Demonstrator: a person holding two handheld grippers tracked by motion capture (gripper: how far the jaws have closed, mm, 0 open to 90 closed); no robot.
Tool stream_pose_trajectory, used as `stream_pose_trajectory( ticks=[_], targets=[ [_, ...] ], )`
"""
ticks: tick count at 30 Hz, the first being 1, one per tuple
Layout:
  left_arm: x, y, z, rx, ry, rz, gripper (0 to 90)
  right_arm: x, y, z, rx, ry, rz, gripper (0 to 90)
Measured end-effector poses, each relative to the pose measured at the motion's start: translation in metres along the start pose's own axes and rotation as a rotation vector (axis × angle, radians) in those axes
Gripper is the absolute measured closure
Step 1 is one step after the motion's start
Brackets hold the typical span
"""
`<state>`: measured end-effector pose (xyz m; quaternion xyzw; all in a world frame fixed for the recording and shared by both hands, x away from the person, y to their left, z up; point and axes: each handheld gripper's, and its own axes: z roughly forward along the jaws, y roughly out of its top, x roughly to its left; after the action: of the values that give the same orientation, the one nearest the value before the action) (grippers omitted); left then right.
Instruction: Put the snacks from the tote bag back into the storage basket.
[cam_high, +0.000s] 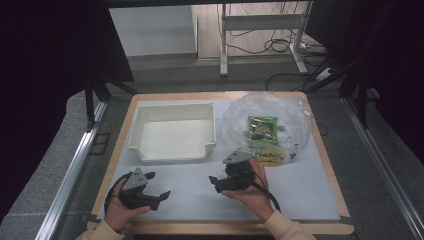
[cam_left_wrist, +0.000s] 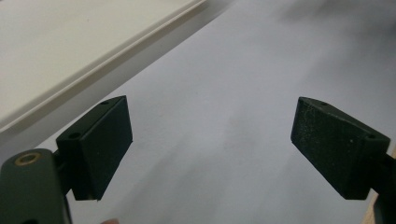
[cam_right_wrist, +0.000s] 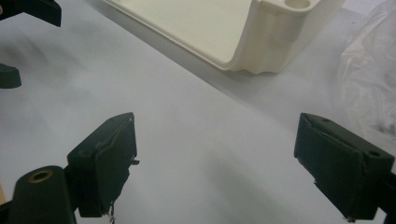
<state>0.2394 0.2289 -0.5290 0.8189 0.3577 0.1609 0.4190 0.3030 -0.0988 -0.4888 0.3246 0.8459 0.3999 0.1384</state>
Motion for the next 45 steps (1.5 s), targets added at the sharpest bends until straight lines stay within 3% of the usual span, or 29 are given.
stream_pose_trajectory(
  ticks=[27,45],
  targets=[
    [0.001,0.000,0.001,0.008,-0.001,0.005,12.6,-0.017,0.028,-0.026,-0.063,-0.006,0.014,23.0],
    [0.000,0.000,0.004,0.020,-0.001,0.003,12.3,-0.030,0.044,-0.036,-0.083,-0.012,0.053,26.2]
  ],
)
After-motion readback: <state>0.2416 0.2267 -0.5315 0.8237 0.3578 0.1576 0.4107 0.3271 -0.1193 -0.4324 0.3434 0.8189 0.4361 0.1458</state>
